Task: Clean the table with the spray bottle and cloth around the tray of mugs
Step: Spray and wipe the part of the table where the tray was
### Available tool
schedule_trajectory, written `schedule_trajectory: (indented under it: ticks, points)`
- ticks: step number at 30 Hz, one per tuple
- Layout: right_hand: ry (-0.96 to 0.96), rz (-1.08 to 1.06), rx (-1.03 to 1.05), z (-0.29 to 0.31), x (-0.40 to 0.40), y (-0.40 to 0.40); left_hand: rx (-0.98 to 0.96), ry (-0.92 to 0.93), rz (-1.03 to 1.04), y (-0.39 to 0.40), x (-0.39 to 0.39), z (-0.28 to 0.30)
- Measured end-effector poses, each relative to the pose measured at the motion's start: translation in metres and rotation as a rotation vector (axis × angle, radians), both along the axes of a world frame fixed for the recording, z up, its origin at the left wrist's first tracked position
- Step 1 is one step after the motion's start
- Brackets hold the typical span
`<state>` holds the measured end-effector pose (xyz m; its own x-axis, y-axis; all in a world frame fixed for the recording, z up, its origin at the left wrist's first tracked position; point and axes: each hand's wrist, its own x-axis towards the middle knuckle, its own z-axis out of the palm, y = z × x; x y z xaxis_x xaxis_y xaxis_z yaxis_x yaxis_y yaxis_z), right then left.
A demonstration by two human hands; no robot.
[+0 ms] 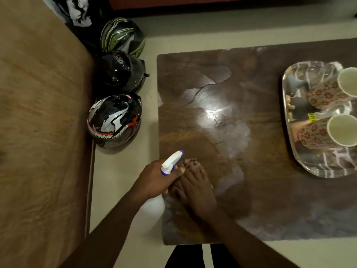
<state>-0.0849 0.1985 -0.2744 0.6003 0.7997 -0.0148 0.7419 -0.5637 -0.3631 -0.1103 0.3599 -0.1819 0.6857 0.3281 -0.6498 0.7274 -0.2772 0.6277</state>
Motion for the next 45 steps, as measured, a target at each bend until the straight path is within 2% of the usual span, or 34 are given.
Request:
schedule_trajectory:
  ticks: [2, 4, 6, 7, 10, 12, 13, 15, 17, 18, 19, 20, 23, 26, 28, 30, 31, 34, 36, 41, 45]
  points:
    - [0.004, 0.234, -0.036, 0.003, -0.004, -0.043, -0.053, -0.001, -0.014, -0.006, 0.003, 0.001]
    - [0.029, 0.270, -0.117, 0.002, 0.025, -0.085, -0.105, 0.014, -0.054, -0.012, 0.010, 0.005]
    - [0.018, 0.067, -0.217, -0.003, 0.070, -0.110, -0.127, 0.014, -0.115, -0.021, 0.023, 0.010]
    - [0.016, -0.111, -0.230, -0.005, 0.094, -0.112, -0.134, 0.007, -0.139, -0.025, 0.031, 0.013]
    - [-0.037, -0.600, -0.026, 0.001, 0.153, -0.076, -0.164, -0.037, -0.129, -0.035, 0.054, 0.018]
    - [-0.006, -0.701, 0.008, 0.004, 0.163, -0.036, -0.171, -0.080, -0.072, -0.038, 0.067, 0.021]
    - [0.000, -0.623, 0.032, 0.006, 0.156, -0.020, -0.169, -0.109, -0.033, -0.038, 0.073, 0.023]
    - [-0.016, -0.276, 0.074, 0.007, 0.118, -0.012, -0.135, -0.174, 0.016, -0.037, 0.081, 0.028]
    - [0.001, 0.132, 0.054, 0.012, 0.084, -0.045, -0.108, -0.206, 0.031, -0.034, 0.090, 0.034]
    - [-0.007, 0.274, 0.029, 0.010, 0.083, -0.071, -0.106, -0.210, 0.032, -0.032, 0.094, 0.036]
    - [-0.030, 0.320, 0.023, 0.007, 0.091, -0.093, -0.111, -0.212, 0.032, -0.031, 0.098, 0.037]
    - [-0.043, 0.263, 0.005, 0.002, 0.107, -0.109, -0.114, -0.224, 0.034, -0.028, 0.102, 0.038]
    - [-0.029, -0.167, -0.030, -0.004, 0.170, -0.110, -0.090, -0.237, 0.033, -0.021, 0.113, 0.037]
    - [-0.007, -0.518, -0.018, -0.001, 0.215, -0.047, -0.052, -0.205, 0.049, -0.019, 0.125, 0.034]
    - [0.038, -0.629, 0.021, -0.003, 0.216, 0.002, -0.041, -0.196, 0.087, -0.014, 0.133, 0.033]
    - [0.105, -0.527, 0.059, -0.001, 0.189, 0.038, -0.016, -0.187, 0.121, -0.009, 0.137, 0.034]
    - [0.125, -0.376, 0.074, 0.000, 0.171, 0.047, 0.001, -0.184, 0.150, -0.006, 0.139, 0.036]
    - [0.004, 0.287, 0.096, 0.005, 0.159, 0.041, 0.026, -0.236, 0.227, 0.005, 0.146, 0.046]
    - [0.009, 0.450, 0.143, 0.003, 0.189, 0.051, 0.038, -0.265, 0.261, 0.021, 0.146, 0.048]
    - [0.025, 0.199, 0.079, 0.001, 0.247, 0.141, 0.090, -0.293, 0.339, 0.043, 0.148, 0.039]
    - [0.050, 0.115, 0.122, -0.002, 0.228, 0.167, 0.106, -0.286, 0.418, 0.054, 0.149, 0.032]
